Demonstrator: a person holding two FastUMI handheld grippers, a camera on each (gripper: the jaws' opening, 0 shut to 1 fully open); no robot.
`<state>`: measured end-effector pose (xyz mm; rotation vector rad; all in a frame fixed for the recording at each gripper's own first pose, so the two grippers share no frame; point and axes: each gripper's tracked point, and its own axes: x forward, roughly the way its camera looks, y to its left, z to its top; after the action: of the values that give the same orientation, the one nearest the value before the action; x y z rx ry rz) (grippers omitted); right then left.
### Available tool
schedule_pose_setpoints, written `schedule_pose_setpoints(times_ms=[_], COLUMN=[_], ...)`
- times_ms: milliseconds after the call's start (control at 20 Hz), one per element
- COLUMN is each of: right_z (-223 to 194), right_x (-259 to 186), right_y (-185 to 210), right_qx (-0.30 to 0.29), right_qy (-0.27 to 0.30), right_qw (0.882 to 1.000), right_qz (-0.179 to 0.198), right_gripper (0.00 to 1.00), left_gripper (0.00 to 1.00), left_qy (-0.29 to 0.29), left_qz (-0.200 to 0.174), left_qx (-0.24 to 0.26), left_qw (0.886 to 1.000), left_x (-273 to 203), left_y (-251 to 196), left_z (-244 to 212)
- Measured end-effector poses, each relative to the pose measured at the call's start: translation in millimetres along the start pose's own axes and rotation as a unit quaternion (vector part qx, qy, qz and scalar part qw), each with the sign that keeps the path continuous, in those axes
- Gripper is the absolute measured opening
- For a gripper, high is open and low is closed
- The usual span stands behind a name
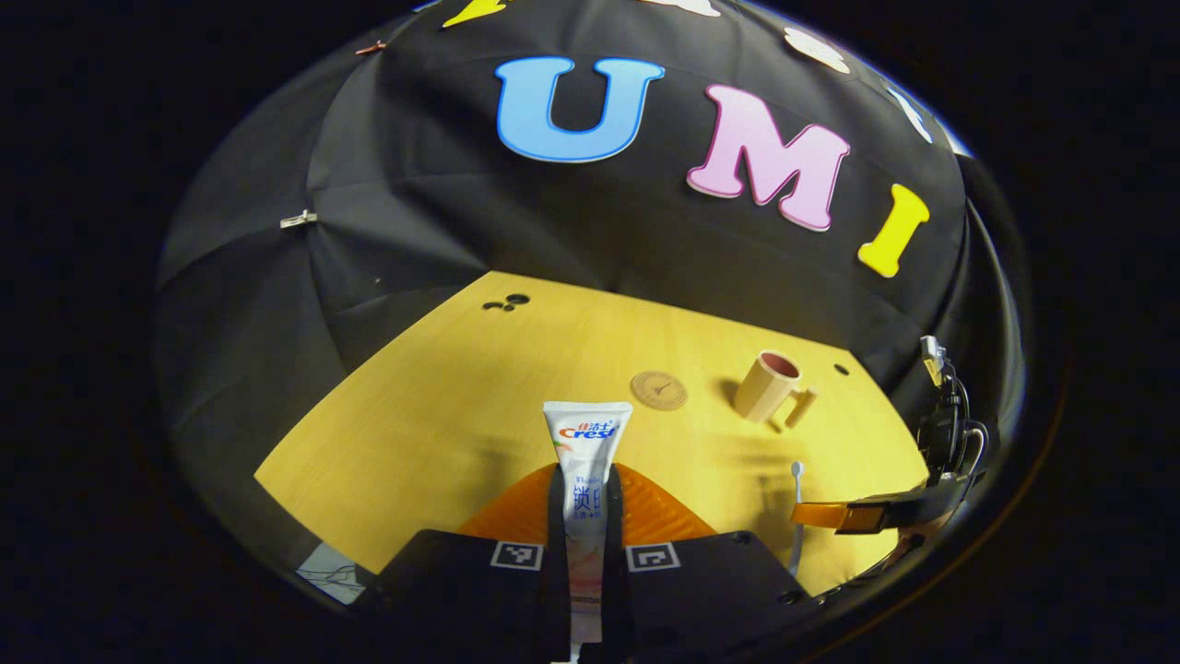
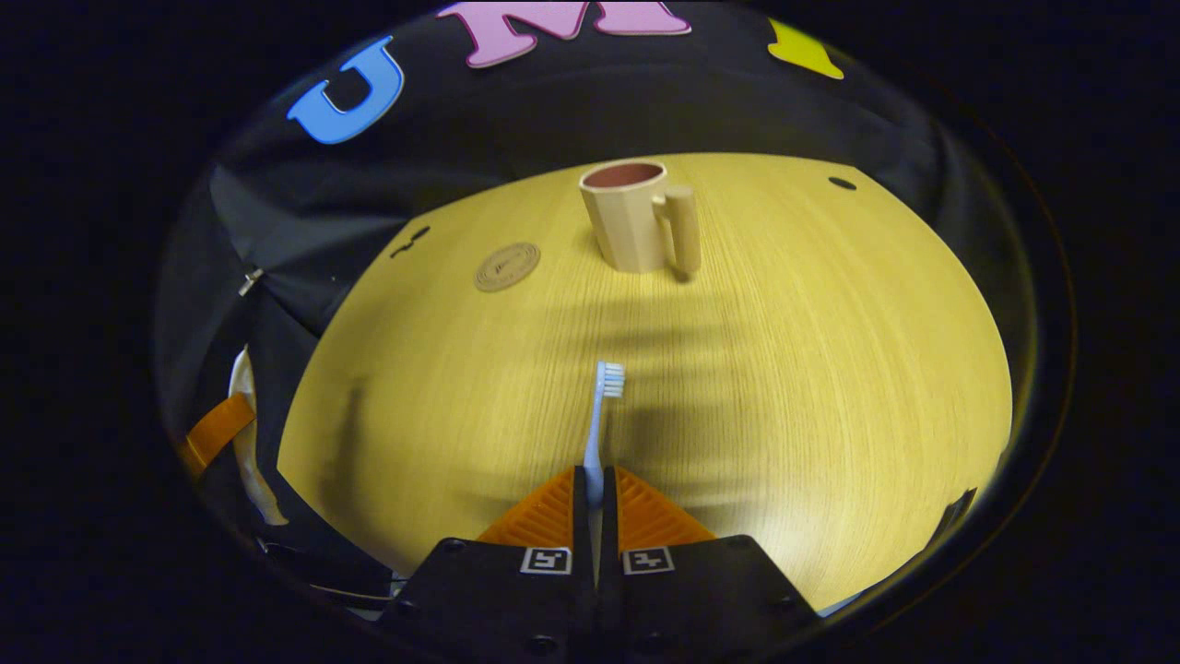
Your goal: Put the toothbrush and toothpaste on the desktop into the cup, then pick up the cup and place it on the coaster on the desktop.
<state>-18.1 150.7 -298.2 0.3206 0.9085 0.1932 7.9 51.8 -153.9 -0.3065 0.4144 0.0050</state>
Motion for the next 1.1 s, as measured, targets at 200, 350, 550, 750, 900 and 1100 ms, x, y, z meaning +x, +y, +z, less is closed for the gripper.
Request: schedule_pose_setpoints(times_ms=[200, 350, 550, 750, 900, 1100], right_z=[58.4, 79.5, 85.0, 80.6, 77.7, 76.0], right_x=[-36.1, -58.8, -75.3, -76.6, -71.5, -61.5], right_y=[-7.2, -18.0, -37.5, -64.6, -86.5, -107.8], right_qx=[-0.019, -0.056, -0.069, -0.075, -0.076, -0.073], right_qy=[-0.087, -0.128, -0.153, -0.160, -0.160, -0.157], right_qw=[0.996, 0.990, 0.986, 0.984, 0.984, 0.985], right_qz=[0.020, 0.022, 0.022, 0.015, 0.008, 0.001], right_gripper=[0.06, 0.05, 0.05, 0.05, 0.05, 0.05], left_gripper=[0.18, 0.18, 0.18, 0.18, 0.18, 0.19], left_qy=[-0.059, -0.099, -0.157, -0.190, -0.198, -0.192], left_qz=[-0.069, -0.124, -0.171, -0.203, -0.183, -0.132], left_qx=[-0.013, -0.020, -0.001, -0.027, -0.055, -0.036], left_qw=[0.996, 0.987, 0.973, 0.960, 0.962, 0.972], left_x=[29.6, 64.0, 111.4, 159.2, 204.1, 252.2], left_y=[-72.3, -137.6, -214.0, -262.0, -271.5, -266.2], left_z=[52.7, 88.7, 128.8, 147.9, 144.1, 118.8])
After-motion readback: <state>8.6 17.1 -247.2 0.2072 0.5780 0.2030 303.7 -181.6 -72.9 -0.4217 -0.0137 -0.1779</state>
